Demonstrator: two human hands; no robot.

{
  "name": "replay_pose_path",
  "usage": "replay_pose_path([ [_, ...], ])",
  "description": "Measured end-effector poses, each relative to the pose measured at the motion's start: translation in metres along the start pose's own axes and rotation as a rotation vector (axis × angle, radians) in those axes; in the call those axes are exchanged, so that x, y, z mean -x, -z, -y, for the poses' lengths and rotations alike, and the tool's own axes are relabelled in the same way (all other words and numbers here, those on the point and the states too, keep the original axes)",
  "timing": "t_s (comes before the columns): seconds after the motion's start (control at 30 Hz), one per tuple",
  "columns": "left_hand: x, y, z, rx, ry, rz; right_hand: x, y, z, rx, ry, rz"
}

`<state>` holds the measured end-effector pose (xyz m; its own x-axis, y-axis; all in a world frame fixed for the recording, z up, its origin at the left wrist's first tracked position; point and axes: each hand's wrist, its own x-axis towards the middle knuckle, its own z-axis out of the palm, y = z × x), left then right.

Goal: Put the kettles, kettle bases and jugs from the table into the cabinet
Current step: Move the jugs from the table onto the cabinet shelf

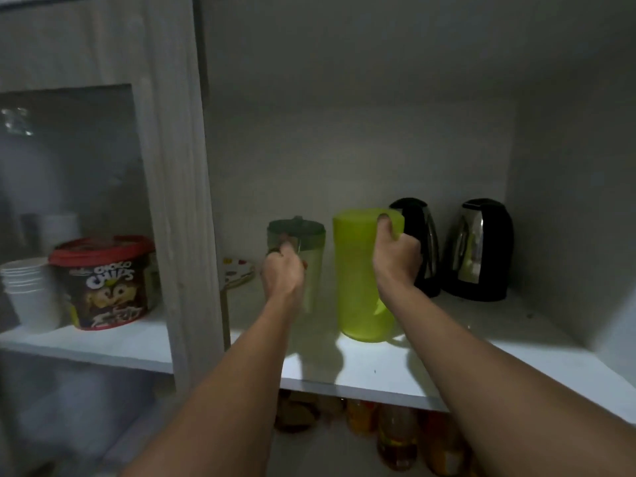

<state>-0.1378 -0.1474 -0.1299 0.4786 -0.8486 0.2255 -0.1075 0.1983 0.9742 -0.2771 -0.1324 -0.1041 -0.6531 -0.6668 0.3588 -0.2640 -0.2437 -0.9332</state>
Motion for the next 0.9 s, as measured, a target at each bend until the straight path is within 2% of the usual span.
replay_pose_path([
  [0.13,-0.056,-0.037,0.037,0.023,0.040,-0.022,-0.043,-0.040,-0.008,0.070,0.030,0.049],
  [0.3,-0.151,-0.103,0.089,0.072,0.024,-0.057,-0.096,-0.092,-0.030,0.110,0.133,0.031],
  [0.5,-0.180,-0.130,0.069,-0.103,0.002,0.042,-0.154,-0.143,-0.052,0.163,0.021,0.070],
  [0.63,-0.200,-0.142,0.071,-0.116,-0.005,0.087,-0.164,-0.154,-0.055,0.123,-0.024,0.106],
  [0.77,-0.209,-0.146,0.070,-0.136,0.074,0.120,-0.174,-0.166,-0.071,0.074,-0.082,0.164],
  [0.9,-0.196,-0.138,0.068,-0.253,0.228,0.126,-0.160,-0.148,-0.074,0.009,-0.163,0.234],
])
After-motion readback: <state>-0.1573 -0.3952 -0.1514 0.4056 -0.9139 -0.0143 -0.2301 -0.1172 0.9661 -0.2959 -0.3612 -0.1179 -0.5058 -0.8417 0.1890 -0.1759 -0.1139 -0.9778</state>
